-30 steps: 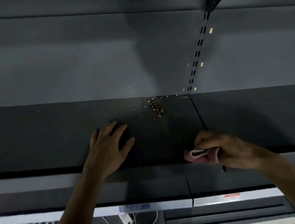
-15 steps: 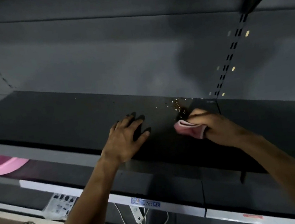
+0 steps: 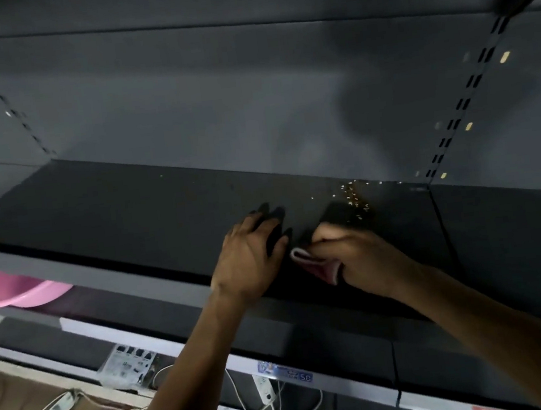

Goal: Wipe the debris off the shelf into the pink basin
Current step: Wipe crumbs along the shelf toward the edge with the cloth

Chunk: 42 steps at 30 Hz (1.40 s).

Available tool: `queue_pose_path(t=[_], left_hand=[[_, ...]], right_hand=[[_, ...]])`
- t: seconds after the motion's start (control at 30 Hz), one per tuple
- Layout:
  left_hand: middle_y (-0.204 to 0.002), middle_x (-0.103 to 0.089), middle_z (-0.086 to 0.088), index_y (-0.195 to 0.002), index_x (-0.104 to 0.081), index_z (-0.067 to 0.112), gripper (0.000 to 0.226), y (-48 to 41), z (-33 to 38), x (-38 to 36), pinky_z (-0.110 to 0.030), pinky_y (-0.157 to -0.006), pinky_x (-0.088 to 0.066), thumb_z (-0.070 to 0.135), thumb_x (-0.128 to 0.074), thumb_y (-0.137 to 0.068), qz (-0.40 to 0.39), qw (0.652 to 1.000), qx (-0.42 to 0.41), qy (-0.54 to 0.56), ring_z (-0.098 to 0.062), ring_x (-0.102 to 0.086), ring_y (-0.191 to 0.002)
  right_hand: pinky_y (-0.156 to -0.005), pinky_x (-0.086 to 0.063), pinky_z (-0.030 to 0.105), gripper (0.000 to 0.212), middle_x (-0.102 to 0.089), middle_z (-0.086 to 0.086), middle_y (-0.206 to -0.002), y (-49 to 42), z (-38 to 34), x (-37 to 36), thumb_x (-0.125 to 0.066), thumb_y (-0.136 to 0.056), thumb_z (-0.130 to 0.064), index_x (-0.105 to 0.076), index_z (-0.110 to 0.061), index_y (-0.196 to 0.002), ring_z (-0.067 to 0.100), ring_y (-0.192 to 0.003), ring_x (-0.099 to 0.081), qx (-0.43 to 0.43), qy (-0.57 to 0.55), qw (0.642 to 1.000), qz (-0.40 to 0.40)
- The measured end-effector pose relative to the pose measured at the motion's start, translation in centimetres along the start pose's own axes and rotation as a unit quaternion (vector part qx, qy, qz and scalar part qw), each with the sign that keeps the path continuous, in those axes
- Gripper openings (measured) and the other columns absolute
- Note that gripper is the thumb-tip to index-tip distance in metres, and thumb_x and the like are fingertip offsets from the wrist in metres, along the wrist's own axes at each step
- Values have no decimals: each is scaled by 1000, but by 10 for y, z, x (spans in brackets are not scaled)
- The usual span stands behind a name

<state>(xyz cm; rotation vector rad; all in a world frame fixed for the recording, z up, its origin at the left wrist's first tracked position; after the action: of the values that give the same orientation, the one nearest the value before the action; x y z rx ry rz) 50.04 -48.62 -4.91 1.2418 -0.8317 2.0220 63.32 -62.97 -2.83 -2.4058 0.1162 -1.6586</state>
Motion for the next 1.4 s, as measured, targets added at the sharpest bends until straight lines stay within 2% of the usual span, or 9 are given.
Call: queue_pose_path(t=[0.2,0.3,0.47,0.77,0.9,1.03,1.13,1.27,1.4], left_hand=[[-147,-43,-3,-140,-47,31,47,-2,-8,2,-43,-112,-31,45,-47,-95,-16,1000,-19,15,-25,-42,-132],[-151,-38,-3,-141,-46,32,49,-5,-19,1,-44,-115,-25,48,-50,-94,-30,999,-26,11,-25,-37,-137],[-157,-29,-2,-143,-42,36,69,-23,-38,2,-46,-117,-13,68,-25,-84,-59,996,-62,-10,-23,-25,-144],[-161,-20,0,-148,-30,37,56,-30,-47,-3,-44,-119,-1,56,-18,-97,-77,993,-86,-3,-18,-9,-149],[-163,-13,0,-150,-26,36,52,-25,-46,2,-44,-122,1,51,-29,-100,-92,991,-93,-6,-17,-4,-150],[-162,-12,-1,-150,-25,35,53,-25,-45,2,-47,-122,-1,52,-27,-100,-90,990,-104,-3,-19,-3,-150],[-161,-15,-5,-149,-28,33,55,-24,-42,-1,-51,-121,-3,54,-27,-99,-78,990,-113,-12,-23,-6,-150],[-160,-17,-6,-147,-33,33,56,-25,-33,-5,-53,-120,-2,56,-30,-96,-84,987,-139,3,-23,-5,-150],[-162,-11,-5,-148,-29,35,56,-31,-19,-10,-52,-119,1,57,-33,-97,-111,983,-148,13,-22,2,-150]], right_hand=[[-72,-49,41,16,-52,-8,-88,-27,31,15,-52,-83,-13,-63,-22,-91,13,-82,-57,-109,-6,993,38],[-74,-48,27,32,-55,-11,-89,-4,4,27,-41,-80,-33,-68,-23,-94,8,-84,-59,-119,-46,992,16],[-82,-45,14,41,-52,-17,-106,8,-44,-7,-56,-86,-18,-64,-34,-122,0,-94,-58,-93,-79,991,-62],[-61,-54,30,40,-59,-1,-89,-56,4,-13,-37,-79,-25,-72,-18,-98,18,-72,-63,-135,51,986,80],[-68,-55,34,30,-63,6,-93,-51,14,5,-57,-79,-9,-73,-13,-103,22,-79,-63,-186,86,970,131],[-65,-50,37,27,-60,4,-89,5,10,30,-55,-82,-24,-71,-5,-94,21,-76,-59,-216,81,953,194],[-60,-47,39,10,-55,-1,-85,61,7,41,-64,-82,-14,-67,-16,-91,18,-73,-57,-244,60,953,170],[-75,-53,34,41,-65,-8,-99,112,5,32,-70,-77,12,-75,-23,-96,9,-90,-64,-310,-2,947,85],[-71,-50,22,42,-59,-14,-102,102,14,22,-76,-72,11,-74,-19,-101,8,-91,-63,-260,-10,964,62]])
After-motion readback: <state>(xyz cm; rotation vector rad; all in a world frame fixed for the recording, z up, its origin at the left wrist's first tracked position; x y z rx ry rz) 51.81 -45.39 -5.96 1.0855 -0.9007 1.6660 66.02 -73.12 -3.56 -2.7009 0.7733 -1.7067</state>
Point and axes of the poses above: each hand's wrist, its own y-axis away from the middle knuckle, its own x-axis out of the back of the hand, z = x × y, the point moved 3 cm from there along -y, towards the middle knuckle
